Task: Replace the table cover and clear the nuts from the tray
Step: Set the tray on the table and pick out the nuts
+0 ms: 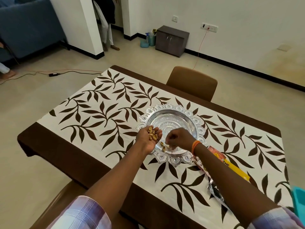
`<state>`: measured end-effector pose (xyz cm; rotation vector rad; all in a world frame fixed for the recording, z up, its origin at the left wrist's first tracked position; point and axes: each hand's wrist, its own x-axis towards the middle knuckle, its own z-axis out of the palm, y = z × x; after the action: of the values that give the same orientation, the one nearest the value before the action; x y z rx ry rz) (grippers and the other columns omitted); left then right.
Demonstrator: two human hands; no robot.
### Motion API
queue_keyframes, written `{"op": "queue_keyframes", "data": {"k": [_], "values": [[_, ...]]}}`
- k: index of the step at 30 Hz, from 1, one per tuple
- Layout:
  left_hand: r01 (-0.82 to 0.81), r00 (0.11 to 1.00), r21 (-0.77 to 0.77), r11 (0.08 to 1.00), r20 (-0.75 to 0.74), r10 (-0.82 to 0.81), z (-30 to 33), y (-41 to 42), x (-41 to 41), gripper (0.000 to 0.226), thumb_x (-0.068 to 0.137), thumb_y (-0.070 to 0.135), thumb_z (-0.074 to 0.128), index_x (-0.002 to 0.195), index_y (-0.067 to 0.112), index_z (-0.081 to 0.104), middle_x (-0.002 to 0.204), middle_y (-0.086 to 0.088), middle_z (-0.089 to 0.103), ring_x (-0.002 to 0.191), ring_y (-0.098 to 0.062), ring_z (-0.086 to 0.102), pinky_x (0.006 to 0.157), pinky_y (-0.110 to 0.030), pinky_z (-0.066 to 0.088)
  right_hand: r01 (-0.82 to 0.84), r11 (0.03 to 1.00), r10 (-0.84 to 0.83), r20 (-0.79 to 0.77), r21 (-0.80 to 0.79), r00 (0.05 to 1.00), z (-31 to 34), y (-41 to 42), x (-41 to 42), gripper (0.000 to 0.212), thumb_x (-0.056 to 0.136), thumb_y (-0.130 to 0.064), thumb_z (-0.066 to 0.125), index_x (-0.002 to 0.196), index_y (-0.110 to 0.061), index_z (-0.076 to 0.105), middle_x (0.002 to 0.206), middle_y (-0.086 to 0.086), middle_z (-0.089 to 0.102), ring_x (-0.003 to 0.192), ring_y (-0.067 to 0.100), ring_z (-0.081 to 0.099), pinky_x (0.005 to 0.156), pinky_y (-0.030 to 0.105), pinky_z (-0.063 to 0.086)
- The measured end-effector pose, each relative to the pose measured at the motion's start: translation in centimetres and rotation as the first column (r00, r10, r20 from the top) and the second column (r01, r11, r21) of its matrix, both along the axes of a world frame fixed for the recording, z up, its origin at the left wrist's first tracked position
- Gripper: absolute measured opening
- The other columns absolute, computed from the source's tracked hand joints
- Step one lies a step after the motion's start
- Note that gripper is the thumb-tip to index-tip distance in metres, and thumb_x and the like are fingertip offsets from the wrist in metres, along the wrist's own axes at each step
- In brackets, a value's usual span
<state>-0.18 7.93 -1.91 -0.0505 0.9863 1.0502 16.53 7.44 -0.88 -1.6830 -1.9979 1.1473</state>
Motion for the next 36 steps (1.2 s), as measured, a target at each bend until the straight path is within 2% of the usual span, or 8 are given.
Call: {"op": "queue_keyframes", "data": {"k": [3,9,14,19,23,30,33,36], "values": [[0.004,1.0,0.006,1.0,0.007,-0.004,0.1,0.0,0.4,0.027,0.105,0.023,0.036,0.09,0.007,0.053,0.083,-0.013,0.059,0.074,-0.024,0.061,0.071,-0.032,0.053,0.19,0.98,-0.167,-0.293,0.052,0.941,1.7,0.3,-0.7,0.012,0.08,-0.007,0.074,0.087,0.001,0.07,0.073,0.014,0.07,0.062,0.018,0.066,0.06,0.031,0.058],[0.07,0.996,0.05,0.996,0.043,-0.072,0.7,-0.1,1.5,0.034,0.103,0.019,0.037,0.086,0.003,0.061,0.072,-0.012,0.068,0.059,-0.018,0.064,0.062,-0.028,0.053,0.025,0.933,-0.011,-0.04,0.36,0.999,2.6,1.0,-3.6,0.015,0.08,-0.004,0.069,0.089,-0.013,0.077,0.085,0.001,0.075,0.074,0.005,0.064,0.072,0.013,0.051],[0.023,0.997,0.044,0.999,0.079,-0.027,1.6,0.6,0.6,0.029,0.102,0.017,0.038,0.083,0.006,0.056,0.076,-0.011,0.062,0.067,-0.021,0.06,0.057,-0.027,0.055,0.256,0.864,-0.185,-0.2,0.434,0.962,3.0,1.4,-2.2,0.011,0.079,-0.002,0.071,0.086,-0.009,0.074,0.08,0.0,0.072,0.069,0.006,0.063,0.067,0.017,0.053],[-0.04,0.997,0.044,0.998,0.074,0.037,1.4,1.3,-1.8,0.027,0.102,0.017,0.037,0.083,0.007,0.054,0.078,-0.011,0.058,0.071,-0.022,0.057,0.069,-0.029,0.052,-0.217,0.956,0.145,0.33,0.195,0.933,-0.8,0.8,-1.2,0.031,0.089,-0.005,0.061,0.12,-0.009,0.064,0.122,0.012,0.059,0.105,0.021,0.056,0.098,0.035,0.046],[-0.023,0.998,0.048,0.999,0.053,0.021,1.2,1.1,-1.6,0.028,0.103,0.017,0.036,0.082,0.007,0.053,0.078,-0.011,0.055,0.072,-0.022,0.055,0.073,-0.03,0.049,-0.462,0.868,0.284,0.581,0.183,0.763,-3.0,-1.3,-3.5,0.035,0.093,-0.007,0.054,0.128,-0.011,0.053,0.138,0.015,0.037,0.116,0.034,0.048,0.089,0.038,0.05],[0.019,0.999,0.019,1.0,0.044,-0.02,0.6,0.8,-0.3,0.032,0.106,0.024,0.033,0.085,0.008,0.052,0.081,-0.011,0.057,0.074,-0.022,0.058,0.069,-0.03,0.052,-0.574,0.808,0.365,0.652,0.132,0.664,-2.8,-2.6,-1.6,0.022,0.095,-0.012,0.049,0.109,-0.005,0.065,0.111,0.011,0.052,0.097,0.029,0.054,0.078,0.041,0.05],[0.034,0.999,0.018,0.999,0.04,-0.034,0.5,0.6,0.1,0.031,0.106,0.024,0.034,0.086,0.008,0.052,0.082,-0.011,0.057,0.075,-0.023,0.058,0.069,-0.03,0.052,-0.448,0.891,0.316,0.612,0.071,0.725,-2.1,-2.3,0.2,0.012,0.09,-0.012,0.056,0.096,-0.005,0.064,0.103,0.012,0.06,0.095,0.029,0.06,0.078,0.038,0.05],[0.056,0.998,0.022,0.998,0.036,-0.057,0.3,0.6,0.6,0.029,0.105,0.021,0.036,0.086,0.006,0.053,0.083,-0.012,0.058,0.076,-0.024,0.059,0.07,-0.032,0.052,-0.28,0.956,0.188,0.562,0.082,0.805,-1.1,-1.9,1.0,0.024,0.086,-0.012,0.065,0.11,-0.012,0.069,0.114,0.009,0.058,0.104,0.026,0.059,0.089,0.037,0.049]]}}
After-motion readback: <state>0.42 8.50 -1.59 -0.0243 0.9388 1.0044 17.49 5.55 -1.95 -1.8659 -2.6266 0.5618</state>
